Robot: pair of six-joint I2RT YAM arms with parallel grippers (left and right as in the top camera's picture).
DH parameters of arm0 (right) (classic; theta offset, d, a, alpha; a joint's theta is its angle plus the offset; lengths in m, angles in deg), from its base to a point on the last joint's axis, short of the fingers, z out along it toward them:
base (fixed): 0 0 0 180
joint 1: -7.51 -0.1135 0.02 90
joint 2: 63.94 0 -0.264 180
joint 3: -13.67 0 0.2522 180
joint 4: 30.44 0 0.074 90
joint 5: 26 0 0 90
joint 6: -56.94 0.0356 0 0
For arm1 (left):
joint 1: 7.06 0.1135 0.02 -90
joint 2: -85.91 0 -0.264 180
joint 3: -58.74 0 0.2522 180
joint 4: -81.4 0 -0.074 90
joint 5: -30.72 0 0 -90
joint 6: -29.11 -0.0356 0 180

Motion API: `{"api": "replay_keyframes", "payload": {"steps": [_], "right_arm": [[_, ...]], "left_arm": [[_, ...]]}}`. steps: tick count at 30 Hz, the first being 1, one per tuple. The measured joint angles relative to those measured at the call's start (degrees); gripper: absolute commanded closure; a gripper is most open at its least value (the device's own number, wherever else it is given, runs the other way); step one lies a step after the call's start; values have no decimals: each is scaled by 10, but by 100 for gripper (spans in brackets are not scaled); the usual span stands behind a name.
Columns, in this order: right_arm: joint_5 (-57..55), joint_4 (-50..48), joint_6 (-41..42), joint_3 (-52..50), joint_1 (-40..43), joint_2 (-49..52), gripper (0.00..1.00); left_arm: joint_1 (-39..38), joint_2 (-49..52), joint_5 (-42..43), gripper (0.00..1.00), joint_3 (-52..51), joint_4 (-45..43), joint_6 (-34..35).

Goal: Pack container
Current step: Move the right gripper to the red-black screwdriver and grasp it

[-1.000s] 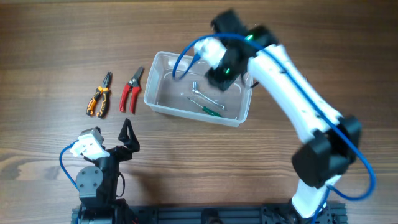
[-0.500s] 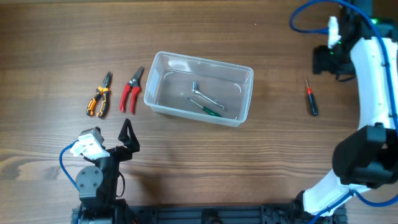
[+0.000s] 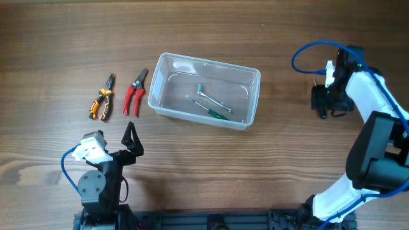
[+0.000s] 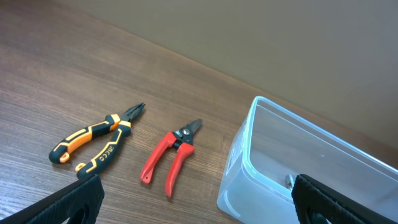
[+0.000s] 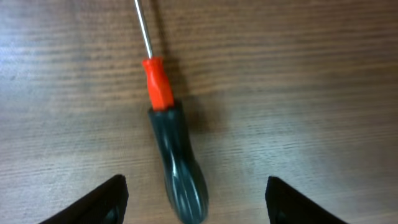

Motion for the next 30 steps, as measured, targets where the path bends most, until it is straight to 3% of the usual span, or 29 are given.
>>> {"api": "replay_keyframes", "payload": {"steps": [4, 15, 17, 19, 21, 26, 30], "right_arm": [[2, -45, -2, -39, 0, 0, 38], [13, -98, -22, -48, 1, 6, 34], [17, -100, -24, -46, 1, 8, 41], [25, -104, -26, -44, 0, 10, 74], [34, -106, -29, -42, 0, 14, 94], [43, -105, -21, -40, -3, 16, 96], [47, -49, -21, -15, -3, 25, 96]], "left_arm": [[0, 0, 0, 0, 0, 0, 0], [0, 0, 0, 0, 0, 0, 0], [0, 0, 0, 0, 0, 0, 0], [0, 0, 0, 0, 0, 0, 0], [0, 0, 0, 0, 0, 0, 0], [0, 0, 0, 0, 0, 0, 0], [0, 0, 0, 0, 0, 0, 0]]}}
